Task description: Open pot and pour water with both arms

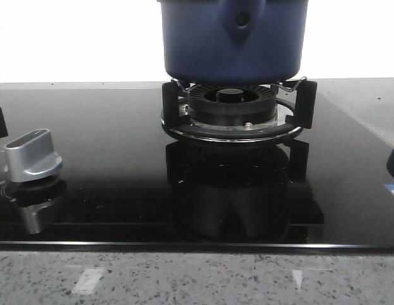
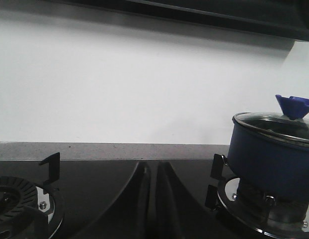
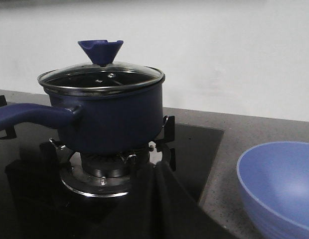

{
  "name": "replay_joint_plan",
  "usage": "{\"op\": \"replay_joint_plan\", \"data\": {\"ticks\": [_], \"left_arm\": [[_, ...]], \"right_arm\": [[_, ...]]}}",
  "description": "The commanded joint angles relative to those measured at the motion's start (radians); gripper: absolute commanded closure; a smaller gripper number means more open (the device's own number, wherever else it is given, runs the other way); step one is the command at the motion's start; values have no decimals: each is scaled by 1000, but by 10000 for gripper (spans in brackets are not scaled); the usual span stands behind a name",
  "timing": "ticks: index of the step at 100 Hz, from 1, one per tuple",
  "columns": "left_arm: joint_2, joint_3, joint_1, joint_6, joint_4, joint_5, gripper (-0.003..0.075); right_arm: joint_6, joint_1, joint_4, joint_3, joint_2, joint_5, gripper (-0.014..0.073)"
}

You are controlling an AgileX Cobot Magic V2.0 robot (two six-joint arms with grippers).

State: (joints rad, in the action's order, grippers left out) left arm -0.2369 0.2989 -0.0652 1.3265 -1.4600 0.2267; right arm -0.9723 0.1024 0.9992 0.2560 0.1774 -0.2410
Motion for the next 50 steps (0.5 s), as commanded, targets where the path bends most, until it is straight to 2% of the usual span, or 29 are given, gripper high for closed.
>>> {"op": "replay_joint_plan", "data": {"ticks": [1,4,6,9,13,14,16,21,23,24,25,28,33,50], "left_arm": [[-8,28,-5,-104,82,-24,741],[-8,28,-4,-204,168,-39,741],[-8,26,-1,-324,250,-47,741],[-8,24,2,-426,418,-61,741],[-8,14,5,-683,605,-72,741],[-8,12,5,-683,682,-74,741],[-8,4,5,-829,795,-84,741],[-8,-18,5,-1069,1040,-90,741],[-5,-29,5,-1155,1124,-90,741],[-5,-33,5,-1155,1148,-90,741],[-2,-41,5,-1224,1171,-90,741],[4,-59,5,-1287,1258,-91,741],[26,-95,5,-1327,1318,-99,741],[193,-258,3,-1327,1345,-216,741]], "right_arm": [[-12,1,20,26,7,44,650],[-12,1,20,26,7,44,650],[-12,1,20,26,7,44,650],[-12,1,20,26,7,44,650],[-12,1,20,26,7,44,650],[-12,1,20,26,7,44,650],[-12,1,20,26,7,44,650],[-12,1,20,26,7,44,650],[-12,1,20,26,7,44,650],[-12,1,20,26,7,44,650],[-12,1,20,26,7,44,650],[-12,1,20,26,7,44,650],[-12,1,20,26,7,44,650],[-12,1,20,26,7,44,650]]}}
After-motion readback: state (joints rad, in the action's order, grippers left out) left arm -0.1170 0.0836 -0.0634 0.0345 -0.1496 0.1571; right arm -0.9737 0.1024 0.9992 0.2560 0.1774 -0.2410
